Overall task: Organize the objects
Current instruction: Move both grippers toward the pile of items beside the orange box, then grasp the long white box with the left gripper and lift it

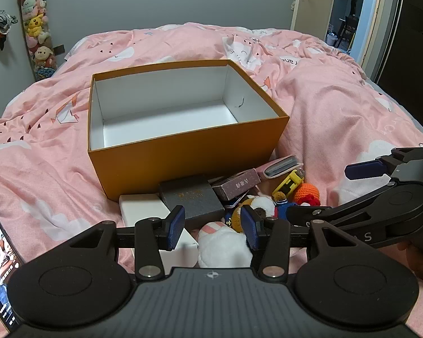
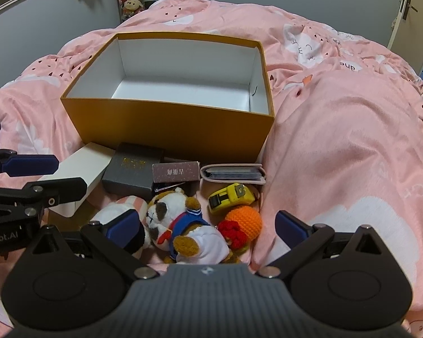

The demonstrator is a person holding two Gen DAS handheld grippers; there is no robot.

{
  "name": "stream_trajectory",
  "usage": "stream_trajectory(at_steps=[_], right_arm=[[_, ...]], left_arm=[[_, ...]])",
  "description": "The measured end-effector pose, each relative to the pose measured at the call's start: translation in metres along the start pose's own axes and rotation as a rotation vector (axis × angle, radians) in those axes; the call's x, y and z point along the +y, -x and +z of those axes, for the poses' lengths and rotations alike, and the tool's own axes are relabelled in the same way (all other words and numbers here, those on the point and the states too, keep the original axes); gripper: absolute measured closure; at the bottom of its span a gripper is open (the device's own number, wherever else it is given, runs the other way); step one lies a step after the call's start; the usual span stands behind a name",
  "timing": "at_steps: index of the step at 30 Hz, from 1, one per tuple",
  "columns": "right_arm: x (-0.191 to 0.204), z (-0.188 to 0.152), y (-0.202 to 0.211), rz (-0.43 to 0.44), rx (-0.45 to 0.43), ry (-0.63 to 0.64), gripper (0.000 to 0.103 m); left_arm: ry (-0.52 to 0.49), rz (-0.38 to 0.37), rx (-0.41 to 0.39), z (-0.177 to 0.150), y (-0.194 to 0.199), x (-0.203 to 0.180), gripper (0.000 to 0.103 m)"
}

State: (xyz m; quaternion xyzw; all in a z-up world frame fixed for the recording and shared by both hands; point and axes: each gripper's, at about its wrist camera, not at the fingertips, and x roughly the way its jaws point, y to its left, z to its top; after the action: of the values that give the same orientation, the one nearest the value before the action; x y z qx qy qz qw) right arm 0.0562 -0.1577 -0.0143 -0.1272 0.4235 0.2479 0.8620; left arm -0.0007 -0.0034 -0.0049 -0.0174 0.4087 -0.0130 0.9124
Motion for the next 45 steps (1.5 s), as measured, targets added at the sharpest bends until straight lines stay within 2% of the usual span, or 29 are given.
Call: stream_trajectory(at_steps=[14, 23, 25, 27, 31, 34, 35, 38, 41, 45], right_arm=[[-0.001, 0.001, -0.001, 0.007, 0.015, -0.002, 0.001], [0.008, 0.009, 0.001, 0.066, -0.001, 0.055, 0.004], [0.011, 0.013, 0.002, 0.096, -0.002, 0.071, 0.014], [0.014, 0.018, 0.002, 0.146, 0.002, 0.080, 0.019], [0.025, 0.026, 0.004, 0.291, 0.022, 0.100, 0.027], [0.039, 0.030, 0.000, 0.391, 0.055, 0.146, 0.028], [0.045, 0.031, -0.002, 0.420, 0.071, 0.170, 0.028], [0.064, 0.030, -0.011, 0.466, 0.118, 0.239, 0.028], [0.075, 0.032, -0.024, 0.488, 0.165, 0.280, 0.033], [0.080, 0.040, -0.038, 0.494, 0.192, 0.277, 0.034]], left_arm=[[0.023, 0.021, -0.001, 0.000, 0.000, 0.000, 0.049], [0.051, 0.033, -0.024, 0.006, 0.012, 0.014, 0.057], [0.065, 0.038, -0.021, 0.009, 0.016, 0.021, 0.060], [0.071, 0.042, -0.009, 0.010, 0.019, 0.028, 0.063], [0.058, 0.060, 0.010, 0.013, 0.024, 0.037, 0.063], [0.077, 0.068, 0.020, 0.014, 0.024, 0.048, 0.064], [0.085, 0.075, 0.025, 0.014, 0.023, 0.051, 0.067], [0.107, 0.098, 0.054, 0.012, 0.015, 0.062, 0.069], [0.163, 0.050, 0.091, 0.008, 0.006, 0.074, 0.069], [0.335, -0.031, 0.124, 0.005, -0.007, 0.100, 0.069]])
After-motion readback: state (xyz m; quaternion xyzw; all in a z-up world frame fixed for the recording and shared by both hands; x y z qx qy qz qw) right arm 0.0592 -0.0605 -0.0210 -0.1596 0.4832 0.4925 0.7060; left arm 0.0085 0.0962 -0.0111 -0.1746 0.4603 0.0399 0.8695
